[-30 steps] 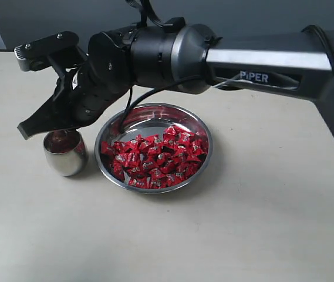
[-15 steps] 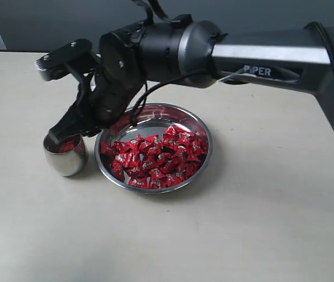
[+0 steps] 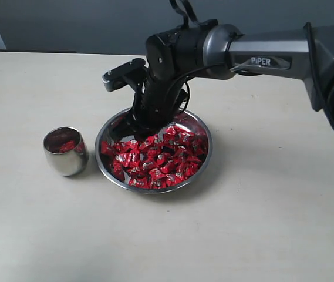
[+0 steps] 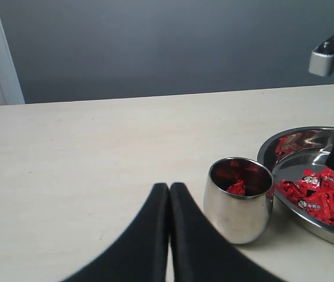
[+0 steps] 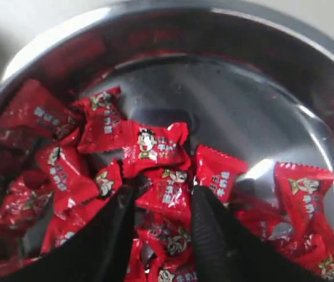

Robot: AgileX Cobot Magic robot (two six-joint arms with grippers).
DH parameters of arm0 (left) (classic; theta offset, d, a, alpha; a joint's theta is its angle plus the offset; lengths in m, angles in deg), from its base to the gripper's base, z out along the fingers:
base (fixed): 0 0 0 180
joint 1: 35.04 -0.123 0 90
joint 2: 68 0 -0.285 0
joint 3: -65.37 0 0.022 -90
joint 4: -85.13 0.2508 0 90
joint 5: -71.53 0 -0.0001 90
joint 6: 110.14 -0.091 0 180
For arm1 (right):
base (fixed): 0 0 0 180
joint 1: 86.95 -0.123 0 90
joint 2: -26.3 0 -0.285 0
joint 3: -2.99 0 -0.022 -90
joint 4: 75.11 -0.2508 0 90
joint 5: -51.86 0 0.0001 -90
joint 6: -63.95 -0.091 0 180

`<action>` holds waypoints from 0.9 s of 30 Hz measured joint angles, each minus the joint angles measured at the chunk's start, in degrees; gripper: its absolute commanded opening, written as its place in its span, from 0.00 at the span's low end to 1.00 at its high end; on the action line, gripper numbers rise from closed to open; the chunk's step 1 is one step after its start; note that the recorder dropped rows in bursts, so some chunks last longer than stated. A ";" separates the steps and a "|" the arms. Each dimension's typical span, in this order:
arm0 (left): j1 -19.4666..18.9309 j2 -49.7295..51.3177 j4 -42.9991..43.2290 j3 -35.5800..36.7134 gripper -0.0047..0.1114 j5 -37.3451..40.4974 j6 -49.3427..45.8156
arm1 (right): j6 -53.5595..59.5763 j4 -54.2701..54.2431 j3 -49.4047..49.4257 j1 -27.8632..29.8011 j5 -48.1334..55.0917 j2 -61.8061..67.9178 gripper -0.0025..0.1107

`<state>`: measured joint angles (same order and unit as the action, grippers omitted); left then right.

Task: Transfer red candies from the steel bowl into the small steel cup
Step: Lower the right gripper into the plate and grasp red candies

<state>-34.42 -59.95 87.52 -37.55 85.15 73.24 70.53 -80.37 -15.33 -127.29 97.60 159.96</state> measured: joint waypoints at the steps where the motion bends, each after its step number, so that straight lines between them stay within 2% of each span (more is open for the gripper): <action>1: 0.00 0.00 0.00 0.00 0.04 0.00 0.00 | 0.33 0.00 0.00 0.00 0.45 0.58 0.31; 24: 0.00 0.00 0.00 0.00 0.04 0.00 0.00 | 5.63 0.72 0.00 0.00 4.47 3.15 0.31; 27: 0.00 0.00 0.00 0.00 0.04 0.00 0.00 | 6.13 0.72 0.00 0.00 4.59 3.15 0.36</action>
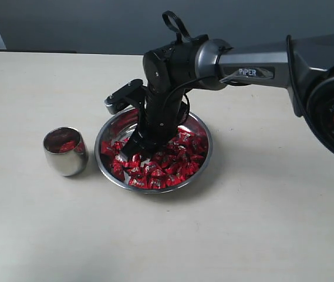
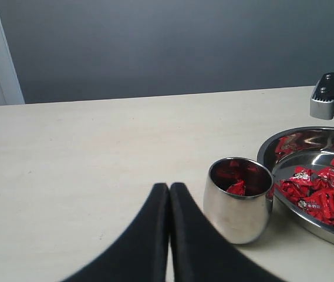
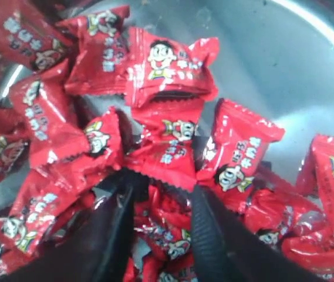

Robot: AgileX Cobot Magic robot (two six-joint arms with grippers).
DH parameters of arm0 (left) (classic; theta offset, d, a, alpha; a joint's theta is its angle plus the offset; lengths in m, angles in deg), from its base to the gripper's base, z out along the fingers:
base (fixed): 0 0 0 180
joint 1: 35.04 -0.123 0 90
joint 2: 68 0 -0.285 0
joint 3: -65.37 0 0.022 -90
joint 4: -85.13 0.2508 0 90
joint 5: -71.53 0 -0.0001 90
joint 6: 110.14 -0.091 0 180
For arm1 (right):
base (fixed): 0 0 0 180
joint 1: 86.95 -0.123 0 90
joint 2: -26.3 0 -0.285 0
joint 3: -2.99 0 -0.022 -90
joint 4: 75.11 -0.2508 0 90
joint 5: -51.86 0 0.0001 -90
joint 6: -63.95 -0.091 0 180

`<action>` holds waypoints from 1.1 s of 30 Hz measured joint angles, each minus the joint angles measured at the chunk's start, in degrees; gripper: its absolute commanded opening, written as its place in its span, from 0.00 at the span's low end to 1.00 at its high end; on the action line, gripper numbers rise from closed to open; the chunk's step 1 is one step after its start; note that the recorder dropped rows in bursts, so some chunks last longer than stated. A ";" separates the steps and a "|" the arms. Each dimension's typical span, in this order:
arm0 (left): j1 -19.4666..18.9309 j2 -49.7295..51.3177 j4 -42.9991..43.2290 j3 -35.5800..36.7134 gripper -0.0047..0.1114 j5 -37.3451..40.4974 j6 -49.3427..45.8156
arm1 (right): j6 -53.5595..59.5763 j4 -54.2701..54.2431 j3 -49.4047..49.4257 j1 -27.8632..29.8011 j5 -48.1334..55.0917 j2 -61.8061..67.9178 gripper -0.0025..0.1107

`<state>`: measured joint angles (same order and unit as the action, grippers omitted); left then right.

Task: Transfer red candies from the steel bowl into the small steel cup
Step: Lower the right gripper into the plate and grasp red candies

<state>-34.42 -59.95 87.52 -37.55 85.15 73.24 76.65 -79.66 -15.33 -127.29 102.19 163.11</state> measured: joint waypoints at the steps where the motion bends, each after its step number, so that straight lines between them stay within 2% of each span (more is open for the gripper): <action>1: 0.00 0.00 0.00 0.00 0.04 0.00 0.00 | 0.25 0.00 0.00 0.00 0.00 0.00 0.41; 3: 0.00 0.00 0.00 0.00 0.04 0.00 0.00 | 1.20 0.00 0.00 0.00 0.00 0.00 0.51; 5: 0.00 0.00 0.00 0.00 0.04 0.00 0.00 | 1.71 0.00 0.00 0.00 0.00 0.00 0.56; 15: 0.00 0.00 0.00 0.00 0.04 0.00 0.00 | 2.32 0.00 0.00 0.00 1.18 0.00 0.56; 18: 0.00 0.00 0.00 0.00 0.04 0.00 0.00 | 2.18 0.00 0.00 0.00 1.18 0.00 0.49; 19: 0.00 0.00 0.00 0.00 0.04 0.00 0.00 | 2.08 0.00 0.00 0.00 1.18 0.00 0.39; 21: 0.00 0.00 0.00 0.00 0.04 0.00 0.00 | 1.43 0.00 0.00 0.00 1.18 0.00 0.29; 27: 0.00 0.00 0.00 0.00 0.04 0.00 0.00 | 0.45 0.00 0.00 0.00 1.08 0.00 0.05; 29: 0.00 0.00 0.00 0.00 0.04 0.00 0.00 | 0.36 0.00 -0.24 0.00 0.85 -0.11 0.02; 33: 0.00 0.00 0.00 0.00 0.04 0.00 0.00 | 0.36 0.00 -0.25 0.00 0.53 -0.88 0.02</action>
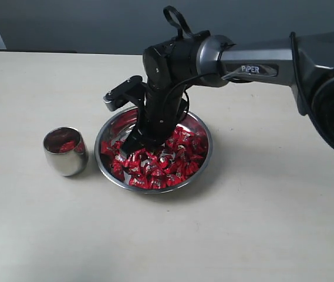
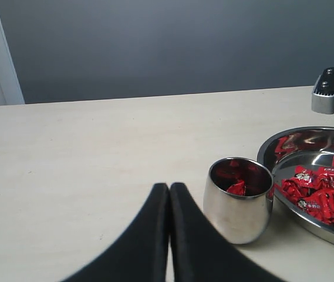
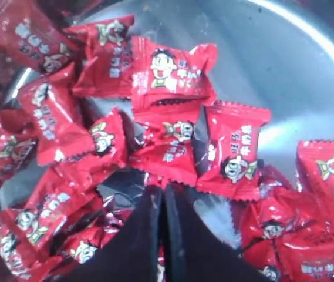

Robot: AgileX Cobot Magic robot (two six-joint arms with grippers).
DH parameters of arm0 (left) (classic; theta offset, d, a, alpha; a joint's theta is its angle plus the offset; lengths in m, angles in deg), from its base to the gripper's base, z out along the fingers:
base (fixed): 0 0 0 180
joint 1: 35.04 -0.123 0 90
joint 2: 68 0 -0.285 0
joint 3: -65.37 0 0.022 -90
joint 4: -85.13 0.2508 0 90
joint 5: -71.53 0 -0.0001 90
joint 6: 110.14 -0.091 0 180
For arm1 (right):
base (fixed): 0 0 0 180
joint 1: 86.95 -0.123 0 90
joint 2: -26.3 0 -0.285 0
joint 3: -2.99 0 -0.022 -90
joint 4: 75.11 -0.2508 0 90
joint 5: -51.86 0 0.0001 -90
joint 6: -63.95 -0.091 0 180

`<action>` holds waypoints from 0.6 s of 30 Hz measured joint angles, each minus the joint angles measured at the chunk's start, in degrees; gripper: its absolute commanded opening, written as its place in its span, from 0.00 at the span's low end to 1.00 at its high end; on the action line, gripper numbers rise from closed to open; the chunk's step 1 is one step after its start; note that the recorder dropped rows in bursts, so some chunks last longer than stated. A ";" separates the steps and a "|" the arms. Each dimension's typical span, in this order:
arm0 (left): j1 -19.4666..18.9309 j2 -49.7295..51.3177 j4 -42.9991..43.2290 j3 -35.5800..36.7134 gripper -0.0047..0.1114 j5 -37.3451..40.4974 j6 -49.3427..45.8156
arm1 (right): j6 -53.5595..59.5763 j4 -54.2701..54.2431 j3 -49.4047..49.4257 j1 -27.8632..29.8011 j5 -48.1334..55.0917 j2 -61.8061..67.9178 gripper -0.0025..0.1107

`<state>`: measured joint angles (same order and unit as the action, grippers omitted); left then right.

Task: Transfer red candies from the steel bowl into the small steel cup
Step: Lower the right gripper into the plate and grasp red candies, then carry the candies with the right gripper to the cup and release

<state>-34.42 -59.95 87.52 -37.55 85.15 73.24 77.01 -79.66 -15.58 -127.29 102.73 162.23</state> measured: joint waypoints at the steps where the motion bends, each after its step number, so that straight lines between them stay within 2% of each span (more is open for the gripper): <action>1: 0.00 0.00 0.00 0.00 0.04 0.00 0.00 | 0.00 -0.11 0.00 0.00 -0.43 -0.92 0.02; 5: 0.00 0.00 0.00 0.00 0.04 0.00 0.00 | 0.00 -2.81 0.00 0.00 -2.40 -5.54 0.02; 8: 0.00 0.00 0.00 0.00 0.04 0.00 0.00 | 0.56 -9.43 0.00 0.00 -4.75 -7.65 0.02; 12: 0.00 0.00 0.00 0.00 0.04 0.00 0.00 | 10.56 -25.49 0.00 -0.38 -8.70 -8.04 0.02; 18: 0.00 0.00 0.00 0.00 0.04 0.00 0.00 | 17.20 -31.23 0.00 -4.19 -15.02 -8.04 0.02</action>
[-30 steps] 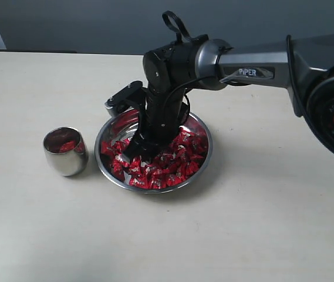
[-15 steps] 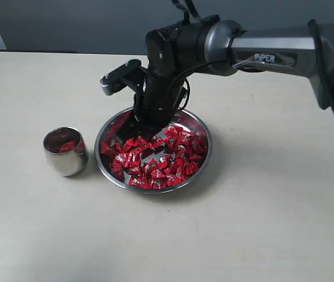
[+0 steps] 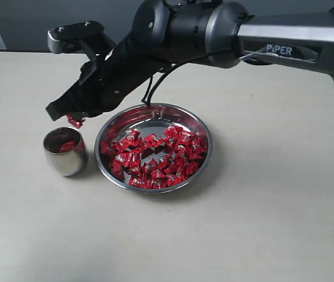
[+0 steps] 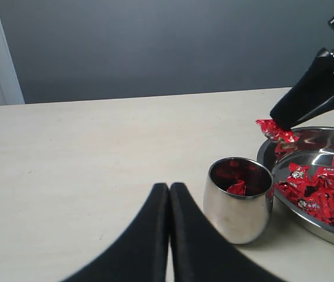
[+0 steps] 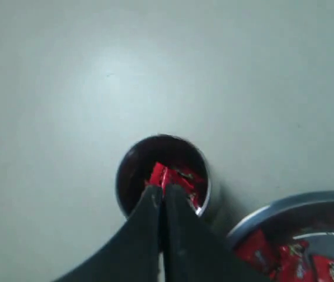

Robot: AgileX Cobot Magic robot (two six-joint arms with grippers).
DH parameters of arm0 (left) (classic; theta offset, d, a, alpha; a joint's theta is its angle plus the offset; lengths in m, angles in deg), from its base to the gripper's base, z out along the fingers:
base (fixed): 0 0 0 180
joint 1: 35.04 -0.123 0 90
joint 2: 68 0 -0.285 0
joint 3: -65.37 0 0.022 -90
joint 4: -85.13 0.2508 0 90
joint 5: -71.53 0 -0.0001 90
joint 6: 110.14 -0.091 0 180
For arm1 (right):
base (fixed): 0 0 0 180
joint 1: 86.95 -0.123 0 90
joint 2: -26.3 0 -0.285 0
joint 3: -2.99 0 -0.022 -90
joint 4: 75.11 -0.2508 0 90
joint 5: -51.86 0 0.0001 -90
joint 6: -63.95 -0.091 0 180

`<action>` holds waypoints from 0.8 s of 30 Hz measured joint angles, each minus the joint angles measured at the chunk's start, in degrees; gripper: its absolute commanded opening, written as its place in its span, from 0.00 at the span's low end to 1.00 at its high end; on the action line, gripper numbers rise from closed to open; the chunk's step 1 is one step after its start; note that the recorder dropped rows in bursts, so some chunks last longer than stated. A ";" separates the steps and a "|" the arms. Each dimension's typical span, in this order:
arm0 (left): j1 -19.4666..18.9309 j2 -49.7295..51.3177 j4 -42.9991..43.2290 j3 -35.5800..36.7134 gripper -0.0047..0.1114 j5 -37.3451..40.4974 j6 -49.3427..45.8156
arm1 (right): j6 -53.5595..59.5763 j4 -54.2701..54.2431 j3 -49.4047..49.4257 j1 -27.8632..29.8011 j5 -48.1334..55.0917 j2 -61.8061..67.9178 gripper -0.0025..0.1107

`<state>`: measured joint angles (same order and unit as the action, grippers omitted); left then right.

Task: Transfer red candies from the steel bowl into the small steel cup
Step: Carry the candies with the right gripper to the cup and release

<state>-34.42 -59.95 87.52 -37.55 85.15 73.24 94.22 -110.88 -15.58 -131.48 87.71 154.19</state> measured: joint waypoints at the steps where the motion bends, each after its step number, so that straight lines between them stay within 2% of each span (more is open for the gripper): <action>1: 0.00 0.00 0.00 0.00 0.04 0.00 0.00 | 0.15 -0.26 0.00 -0.55 -0.78 0.00 0.02; 11: 0.00 0.00 0.00 0.00 0.04 0.00 0.00 | 0.60 -0.63 0.00 -2.38 -4.85 2.89 0.03; 13: 0.00 0.00 0.00 0.00 0.04 0.00 0.00 | 0.60 -0.63 0.00 -2.38 -5.51 3.68 0.10; 17: 0.00 0.00 0.00 0.00 0.04 0.00 0.00 | 1.03 -0.63 0.00 -2.38 -5.91 4.48 0.35; 18: 0.00 0.00 0.00 0.00 0.04 0.00 0.00 | 1.46 -0.74 0.00 -2.38 -5.99 4.56 0.39; 24: 0.00 0.00 0.00 0.00 0.04 0.00 0.00 | 2.54 -0.74 0.00 -2.38 -6.36 4.56 0.42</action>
<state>-34.42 -59.95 87.52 -37.55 85.15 73.24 96.75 -111.62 -15.58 -133.86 81.34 158.75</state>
